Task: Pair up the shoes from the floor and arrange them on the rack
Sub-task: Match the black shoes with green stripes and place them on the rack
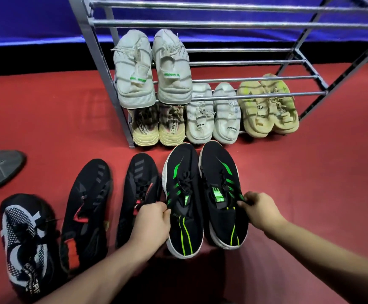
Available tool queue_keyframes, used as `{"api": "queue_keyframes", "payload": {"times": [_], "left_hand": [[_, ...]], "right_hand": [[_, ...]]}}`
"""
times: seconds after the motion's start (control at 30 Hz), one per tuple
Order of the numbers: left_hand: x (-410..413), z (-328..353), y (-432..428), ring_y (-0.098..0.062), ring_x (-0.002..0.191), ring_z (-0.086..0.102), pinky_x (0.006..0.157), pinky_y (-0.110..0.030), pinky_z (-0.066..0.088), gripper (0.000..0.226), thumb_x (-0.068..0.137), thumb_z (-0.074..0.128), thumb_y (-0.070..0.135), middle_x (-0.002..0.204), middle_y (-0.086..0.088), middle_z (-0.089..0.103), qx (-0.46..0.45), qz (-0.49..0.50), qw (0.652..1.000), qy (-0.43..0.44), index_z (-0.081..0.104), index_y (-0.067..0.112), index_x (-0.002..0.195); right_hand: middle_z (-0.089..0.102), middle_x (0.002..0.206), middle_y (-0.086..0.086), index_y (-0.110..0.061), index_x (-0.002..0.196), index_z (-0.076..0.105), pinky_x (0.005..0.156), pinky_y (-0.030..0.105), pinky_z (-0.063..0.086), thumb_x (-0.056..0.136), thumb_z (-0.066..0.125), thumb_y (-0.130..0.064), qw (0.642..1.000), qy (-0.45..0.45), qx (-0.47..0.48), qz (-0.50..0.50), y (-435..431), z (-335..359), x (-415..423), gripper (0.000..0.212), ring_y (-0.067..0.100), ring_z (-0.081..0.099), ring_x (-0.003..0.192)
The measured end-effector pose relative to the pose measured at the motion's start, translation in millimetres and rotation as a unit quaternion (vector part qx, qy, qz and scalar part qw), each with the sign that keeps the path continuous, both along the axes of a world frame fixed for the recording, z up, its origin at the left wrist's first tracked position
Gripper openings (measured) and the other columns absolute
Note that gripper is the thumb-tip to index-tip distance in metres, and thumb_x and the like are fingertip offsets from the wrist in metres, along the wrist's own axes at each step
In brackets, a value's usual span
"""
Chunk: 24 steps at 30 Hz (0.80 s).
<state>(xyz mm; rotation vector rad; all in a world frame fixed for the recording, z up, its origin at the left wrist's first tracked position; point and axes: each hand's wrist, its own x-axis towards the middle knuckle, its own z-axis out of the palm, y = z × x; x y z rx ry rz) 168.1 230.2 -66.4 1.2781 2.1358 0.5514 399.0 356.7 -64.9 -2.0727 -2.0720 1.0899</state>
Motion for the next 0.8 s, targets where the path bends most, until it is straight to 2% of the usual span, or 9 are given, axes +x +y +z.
{"api": "queue_keyframes", "payload": {"times": [0.1, 0.2, 0.4, 0.5, 0.63, 0.7, 0.8], "left_hand": [[3.5, 12.4, 3.9, -0.009, 0.039, 0.056, 0.047, -0.021, 0.041, 0.045, 0.091, 0.053, 0.015, 0.043, -0.005, 0.058, 0.031, -0.004, 0.999, -0.023, 0.033, 0.017, 0.051], [6.2, 27.8, 7.3, -0.011, 0.041, 0.057, 0.052, -0.028, 0.046, 0.044, 0.091, 0.054, 0.017, 0.041, -0.005, 0.057, 0.068, -0.024, 0.997, -0.011, 0.034, 0.016, 0.052], [3.9, 68.7, 33.9, -0.016, 0.048, 0.055, 0.057, -0.036, 0.047, 0.038, 0.087, 0.048, 0.029, 0.044, -0.004, 0.054, 0.124, -0.052, 0.991, 0.003, 0.038, 0.013, 0.053], [6.4, 95.0, 54.9, -0.012, 0.047, 0.050, 0.054, -0.023, 0.039, 0.042, 0.090, 0.054, 0.021, 0.041, -0.001, 0.049, 0.145, -0.055, 0.988, 0.013, 0.035, 0.015, 0.053], [3.5, 125.3, 87.7, -0.008, 0.047, 0.053, 0.056, -0.020, 0.041, 0.040, 0.088, 0.051, 0.025, 0.040, -0.001, 0.052, 0.156, -0.041, 0.986, 0.030, 0.038, 0.014, 0.052], [2.4, 137.7, 106.6, -0.017, 0.054, 0.056, 0.055, -0.024, 0.037, 0.043, 0.089, 0.054, 0.021, 0.042, -0.001, 0.054, 0.151, -0.030, 0.987, 0.043, 0.037, 0.016, 0.050], [3.2, 153.1, 137.4, -0.029, 0.070, 0.061, 0.063, -0.034, 0.036, 0.046, 0.088, 0.057, 0.019, 0.051, -0.006, 0.061, 0.147, -0.016, 0.985, 0.092, 0.034, 0.016, 0.048]], "right_hand": [[0.044, 0.055, 0.007, -0.012, 0.057, 0.042, 0.063, 0.045, 0.052, 0.084, 0.063, -0.014, 0.998, 0.050, 0.010, -0.026, 3.0, 6.9, 11.2, 0.033, 0.019, 0.042, 0.057], [0.044, 0.057, 0.006, -0.008, 0.060, 0.044, 0.065, 0.053, 0.055, 0.083, 0.064, -0.016, 0.996, 0.070, 0.029, -0.038, 5.6, 17.4, 27.8, 0.032, 0.018, 0.043, 0.057], [0.046, 0.054, -0.001, -0.025, 0.056, 0.049, 0.065, 0.053, 0.056, 0.084, 0.065, -0.016, 0.992, 0.094, 0.067, -0.047, 20.5, 74.1, 41.4, 0.034, 0.018, 0.045, 0.056], [0.044, 0.052, -0.002, -0.018, 0.053, 0.044, 0.066, 0.053, 0.056, 0.084, 0.065, -0.015, 0.988, 0.107, 0.092, -0.057, 36.6, 104.2, 39.3, 0.038, 0.018, 0.045, 0.055], [0.035, 0.054, 0.001, -0.017, 0.053, 0.031, 0.066, 0.053, 0.055, 0.083, 0.065, -0.014, 0.984, 0.111, 0.129, -0.045, 67.6, 137.3, 26.9, 0.045, 0.018, 0.038, 0.057], [0.035, 0.054, 0.000, -0.016, 0.053, 0.031, 0.066, 0.051, 0.053, 0.082, 0.066, -0.015, 0.983, 0.101, 0.146, -0.037, 86.5, 149.1, 18.0, 0.046, 0.019, 0.038, 0.058], [0.041, 0.056, 0.005, -0.016, 0.055, 0.032, 0.068, 0.050, 0.055, 0.084, 0.064, -0.016, 0.984, 0.089, 0.154, -0.023, 114.8, 161.8, 6.1, 0.043, 0.022, 0.045, 0.059]]}}
